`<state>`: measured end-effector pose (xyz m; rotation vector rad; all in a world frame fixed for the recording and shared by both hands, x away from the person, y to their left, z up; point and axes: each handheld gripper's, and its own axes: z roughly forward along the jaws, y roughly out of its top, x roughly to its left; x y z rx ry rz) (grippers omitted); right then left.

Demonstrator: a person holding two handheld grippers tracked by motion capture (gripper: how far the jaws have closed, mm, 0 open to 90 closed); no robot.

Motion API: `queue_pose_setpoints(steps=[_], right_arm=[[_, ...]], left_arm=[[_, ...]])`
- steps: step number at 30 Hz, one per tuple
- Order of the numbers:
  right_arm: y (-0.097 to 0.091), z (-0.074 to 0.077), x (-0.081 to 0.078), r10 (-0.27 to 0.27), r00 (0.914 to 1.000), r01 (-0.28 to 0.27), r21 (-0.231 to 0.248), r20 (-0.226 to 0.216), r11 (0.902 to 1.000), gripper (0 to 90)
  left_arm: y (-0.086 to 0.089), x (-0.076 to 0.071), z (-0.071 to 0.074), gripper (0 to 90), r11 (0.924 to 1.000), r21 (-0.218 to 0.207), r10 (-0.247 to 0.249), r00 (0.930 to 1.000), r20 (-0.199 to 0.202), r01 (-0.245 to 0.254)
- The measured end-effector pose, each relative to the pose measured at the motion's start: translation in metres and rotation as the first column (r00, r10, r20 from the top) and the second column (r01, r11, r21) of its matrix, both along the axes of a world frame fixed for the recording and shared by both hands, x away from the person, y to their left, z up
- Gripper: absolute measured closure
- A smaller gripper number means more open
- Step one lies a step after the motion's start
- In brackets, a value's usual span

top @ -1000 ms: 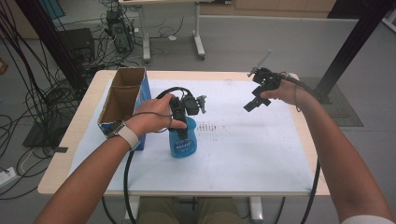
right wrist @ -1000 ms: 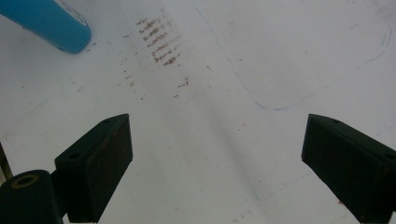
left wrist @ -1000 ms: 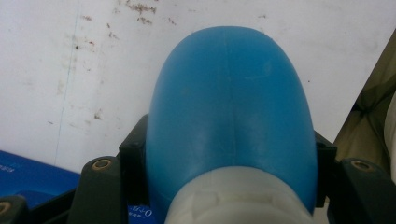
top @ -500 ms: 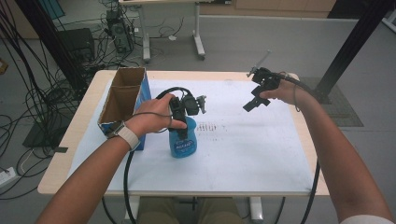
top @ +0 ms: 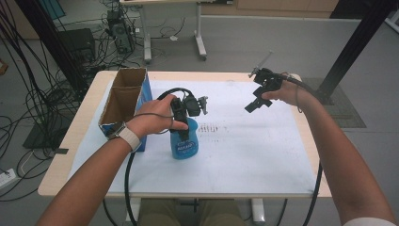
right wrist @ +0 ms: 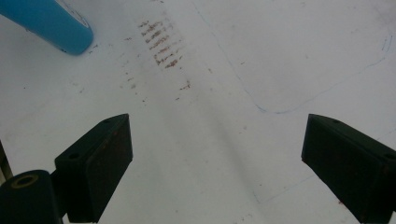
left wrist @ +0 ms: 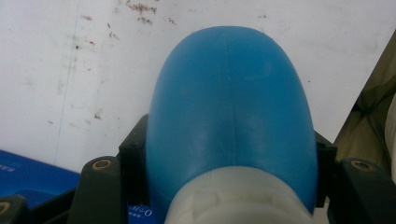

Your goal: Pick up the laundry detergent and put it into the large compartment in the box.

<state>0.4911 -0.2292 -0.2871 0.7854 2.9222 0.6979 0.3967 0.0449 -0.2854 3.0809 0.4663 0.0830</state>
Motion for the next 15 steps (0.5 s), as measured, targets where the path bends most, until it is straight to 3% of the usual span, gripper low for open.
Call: queue_pose_setpoints(steps=[15], right_arm=[[0.0006, 0.0008, -0.0009, 0.006, 1.0, -0.006, 0.004, 0.003, 1.0, 8.8]], left_arm=[[0.0001, -0.0002, -0.0003, 37.9, 1.0, -0.003, 0.003, 1.0, 0.002, -0.003]])
